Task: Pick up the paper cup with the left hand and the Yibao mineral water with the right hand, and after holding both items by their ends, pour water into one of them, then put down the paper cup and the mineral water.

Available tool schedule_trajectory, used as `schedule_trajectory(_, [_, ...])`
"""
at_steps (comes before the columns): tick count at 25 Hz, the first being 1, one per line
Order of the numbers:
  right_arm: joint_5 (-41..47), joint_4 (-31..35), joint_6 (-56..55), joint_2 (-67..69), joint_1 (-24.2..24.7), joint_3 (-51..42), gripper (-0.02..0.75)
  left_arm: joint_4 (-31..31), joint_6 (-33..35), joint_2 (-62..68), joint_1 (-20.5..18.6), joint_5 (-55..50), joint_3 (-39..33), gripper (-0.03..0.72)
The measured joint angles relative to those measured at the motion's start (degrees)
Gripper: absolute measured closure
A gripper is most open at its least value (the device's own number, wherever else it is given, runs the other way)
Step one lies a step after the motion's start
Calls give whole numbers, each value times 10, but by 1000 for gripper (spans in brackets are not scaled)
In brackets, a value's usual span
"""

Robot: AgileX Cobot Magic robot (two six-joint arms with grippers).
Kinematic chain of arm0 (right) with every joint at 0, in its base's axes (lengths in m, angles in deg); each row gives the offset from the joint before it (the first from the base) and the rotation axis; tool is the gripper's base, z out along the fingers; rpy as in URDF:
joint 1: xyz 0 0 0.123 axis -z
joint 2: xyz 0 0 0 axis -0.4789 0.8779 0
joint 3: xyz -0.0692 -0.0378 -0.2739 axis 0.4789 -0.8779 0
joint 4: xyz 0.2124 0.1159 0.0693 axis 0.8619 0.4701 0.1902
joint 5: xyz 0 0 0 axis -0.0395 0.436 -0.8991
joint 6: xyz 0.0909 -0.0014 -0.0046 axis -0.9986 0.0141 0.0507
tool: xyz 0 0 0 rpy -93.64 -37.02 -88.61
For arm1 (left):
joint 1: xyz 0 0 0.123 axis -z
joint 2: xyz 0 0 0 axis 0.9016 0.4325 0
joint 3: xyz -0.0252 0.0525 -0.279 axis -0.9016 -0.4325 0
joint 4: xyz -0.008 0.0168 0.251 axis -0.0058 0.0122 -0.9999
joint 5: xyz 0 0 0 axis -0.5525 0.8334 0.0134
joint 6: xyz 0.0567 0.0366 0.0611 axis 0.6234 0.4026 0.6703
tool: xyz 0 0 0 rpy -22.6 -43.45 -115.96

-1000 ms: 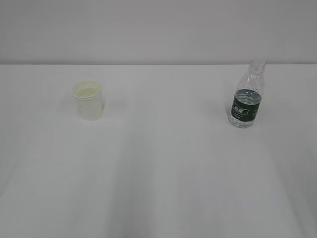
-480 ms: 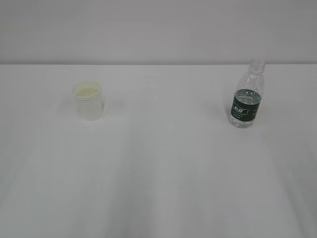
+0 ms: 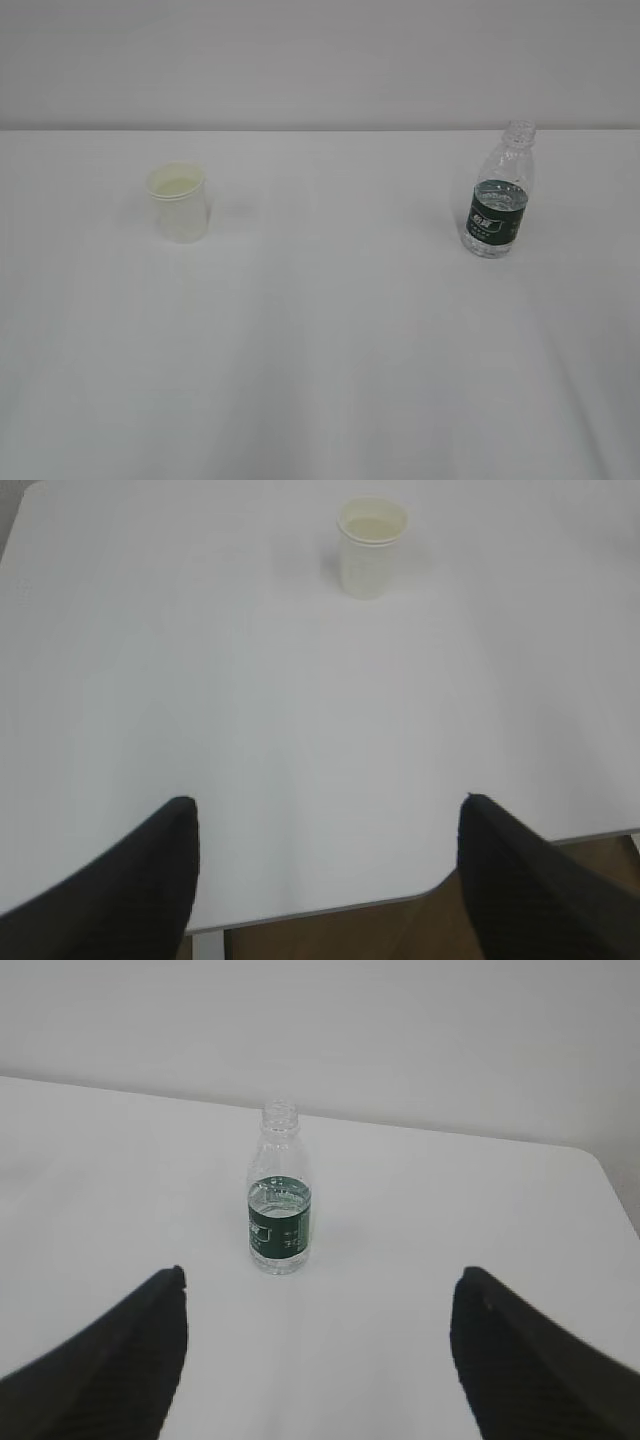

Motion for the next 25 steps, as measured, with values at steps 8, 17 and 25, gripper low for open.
schedule_trajectory(8, [14, 22, 20, -2, -35, 9, 114, 25, 0, -1, 0, -11, 0, 101])
schedule_trajectory(17, [72, 40, 35, -52, -35, 38, 114, 25, 0, -5, 20, -42, 0, 101])
schedule_trajectory(25, [164, 41, 41, -109, -35, 70, 114, 50, 0, -51, 20, -73, 0, 101])
